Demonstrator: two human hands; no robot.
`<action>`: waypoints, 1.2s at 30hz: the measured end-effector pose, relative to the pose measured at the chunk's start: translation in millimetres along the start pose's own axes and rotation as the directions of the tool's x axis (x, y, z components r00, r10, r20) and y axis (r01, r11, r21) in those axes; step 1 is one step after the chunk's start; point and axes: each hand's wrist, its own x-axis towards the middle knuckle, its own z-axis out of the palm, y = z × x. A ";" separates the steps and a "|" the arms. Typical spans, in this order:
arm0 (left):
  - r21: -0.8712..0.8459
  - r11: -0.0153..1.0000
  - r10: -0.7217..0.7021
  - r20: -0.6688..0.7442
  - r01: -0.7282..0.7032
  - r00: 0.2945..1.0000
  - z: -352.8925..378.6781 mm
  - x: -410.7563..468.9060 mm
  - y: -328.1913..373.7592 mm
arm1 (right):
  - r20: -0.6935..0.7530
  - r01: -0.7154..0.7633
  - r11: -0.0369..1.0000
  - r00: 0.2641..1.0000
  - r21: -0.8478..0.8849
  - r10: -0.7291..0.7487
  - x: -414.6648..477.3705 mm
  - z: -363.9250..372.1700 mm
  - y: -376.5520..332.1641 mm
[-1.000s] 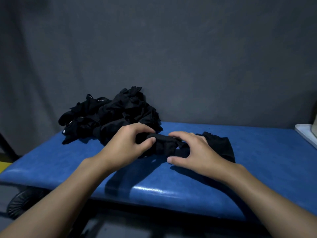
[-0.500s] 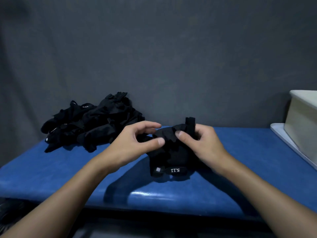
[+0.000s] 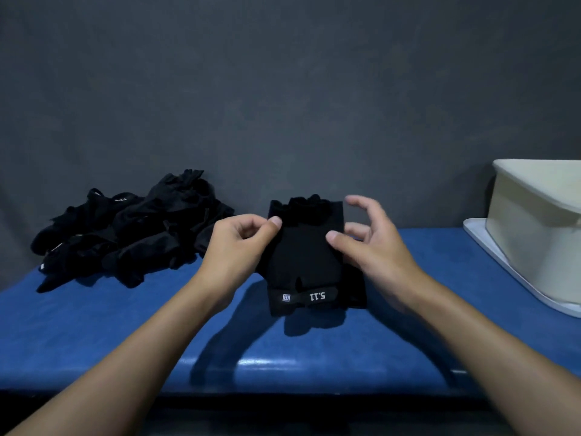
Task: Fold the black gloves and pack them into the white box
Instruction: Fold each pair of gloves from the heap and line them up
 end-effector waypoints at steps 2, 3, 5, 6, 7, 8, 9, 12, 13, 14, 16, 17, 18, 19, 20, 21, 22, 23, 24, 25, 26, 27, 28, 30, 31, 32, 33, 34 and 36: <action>-0.055 0.997 -0.064 -0.019 0.063 0.998 7.2 4.5 -1.4 | 0.017 0.004 1.000 1.000 -0.022 -0.003 1.7 -6.8 2.5; -0.081 0.992 -0.097 -0.022 0.095 0.995 11.6 6.9 -2.3 | 0.025 -0.002 0.999 1.000 -0.038 0.003 2.2 -10.6 3.4; -0.133 0.980 -0.149 -0.013 0.146 0.989 19.9 12.1 -5.0 | 0.042 -0.019 0.996 0.999 -0.086 0.023 3.0 -16.8 4.6; -0.147 0.975 -0.169 0.001 0.167 0.986 24.2 14.7 -6.9 | 0.039 -0.022 0.992 0.999 -0.123 0.027 3.7 -19.7 5.2; -0.154 0.970 -0.185 0.020 0.186 0.982 28.3 17.2 -8.7 | 0.024 -0.019 0.987 0.999 -0.161 0.023 4.3 -21.7 5.2; -0.154 0.967 -0.199 0.040 0.203 0.979 31.9 20.1 -11.0 | -0.004 -0.024 0.982 1.000 -0.189 0.024 6.0 -24.0 6.6; -0.152 0.964 -0.211 0.056 0.217 0.976 35.6 23.3 -13.4 | -0.041 -0.043 0.977 0.999 -0.207 0.035 8.2 -26.7 8.8; -0.130 0.967 -0.212 0.053 0.217 0.976 43.9 34.1 -24.2 | -0.150 -0.106 0.968 0.986 -0.227 0.073 18.4 -35.0 17.7; -0.093 0.975 -0.197 0.040 0.200 0.980 45.7 37.9 -29.2 | -0.163 -0.130 0.959 0.982 -0.252 0.090 21.3 -36.5 20.4; -0.034 0.984 -0.176 0.026 0.177 0.984 46.0 40.9 -33.9 | -0.161 -0.153 0.946 0.981 -0.286 0.110 23.9 -38.0 23.7; 0.114 0.985 -0.136 0.016 0.133 0.991 44.6 43.8 -41.0 | -0.115 -0.197 0.914 0.979 -0.355 0.166 26.3 -38.6 28.9; 0.175 0.977 -0.130 0.024 0.124 0.991 43.0 44.4 -44.4 | -0.082 -0.217 0.892 0.976 -0.396 0.201 26.1 -38.5 30.4; 0.218 0.969 -0.133 0.049 0.119 0.990 40.6 45.0 -48.1 | -0.055 -0.237 0.869 0.970 -0.435 0.237 26.3 -39.5 32.8; 0.246 0.963 -0.137 0.080 0.114 0.987 38.2 45.8 -51.9 | -0.038 -0.260 0.847 0.961 -0.464 0.274 26.5 -41.2 35.2; 0.265 0.959 -0.136 0.108 0.103 0.985 35.9 45.9 -54.6 | -0.028 -0.281 0.829 0.952 -0.483 0.306 26.9 -43.5 37.1; 0.283 0.955 -0.130 0.133 0.088 0.983 34.3 45.4 -57.5 | -0.024 -0.295 0.817 0.945 -0.495 0.327 26.4 -44.8 37.8; 0.305 0.949 -0.124 0.152 0.072 0.981 33.3 44.6 -59.5 | -0.020 -0.296 0.811 0.943 -0.505 0.332 25.8 -45.9 38.1; 0.331 0.942 -0.120 0.166 0.059 0.979 33.2 44.0 -61.2 | -0.019 -0.291 0.808 0.944 -0.512 0.328 24.4 -46.5 38.2; 0.354 0.934 -0.122 0.180 0.051 0.976 33.1 42.6 -61.4 | -0.018 -0.279 0.810 0.949 -0.516 0.315 22.5 -47.2 39.3; 0.376 0.925 -0.131 0.197 0.049 0.972 33.7 41.1 -61.3 | -0.019 -0.260 0.816 0.956 -0.516 0.292 19.7 -47.2 39.8; 0.392 0.919 -0.140 0.218 0.045 0.966 33.8 39.6 -61.5 | -0.022 -0.240 0.815 0.963 -0.527 0.269 16.5 -47.5 40.2; 0.400 0.916 -0.142 0.238 0.036 0.961 33.7 38.6 -62.1 | -0.028 -0.220 0.801 0.969 -0.557 0.246 13.7 -47.5 40.4; 0.406 0.913 -0.141 0.256 0.026 0.956 32.9 37.6 -62.8 | -0.030 -0.199 0.774 0.974 -0.601 0.226 11.5 -48.3 41.3; 0.420 0.907 -0.131 0.272 0.005 0.953 31.3 36.3 -63.4 | -0.036 -0.173 0.716 0.979 -0.676 0.203 7.3 -51.1 41.7; 0.435 0.901 -0.124 0.271 -0.007 0.955 30.2 35.8 -63.3 | -0.025 -0.159 0.693 0.980 -0.703 0.199 5.7 -52.2 41.0; 0.449 0.893 -0.116 0.277 -0.021 0.954 29.3 35.3 -62.5 | -0.009 -0.147 0.676 0.979 -0.722 0.203 3.9 -53.3 40.5; 0.456 0.889 -0.110 0.296 -0.039 0.949 28.9 34.6 -62.3 | -0.001 -0.140 0.663 0.979 -0.735 0.206 2.3 -53.9 40.5; 0.456 0.888 -0.106 0.333 -0.062 0.937 28.2 33.2 -61.1 | -0.001 -0.134 0.654 0.980 -0.744 0.200 1.1 -54.8 41.0; 0.464 0.879 -0.099 0.410 -0.114 0.907 26.4 30.1 -59.3 | -0.020 -0.129 0.649 0.985 -0.750 0.173 -0.9 -56.4 39.9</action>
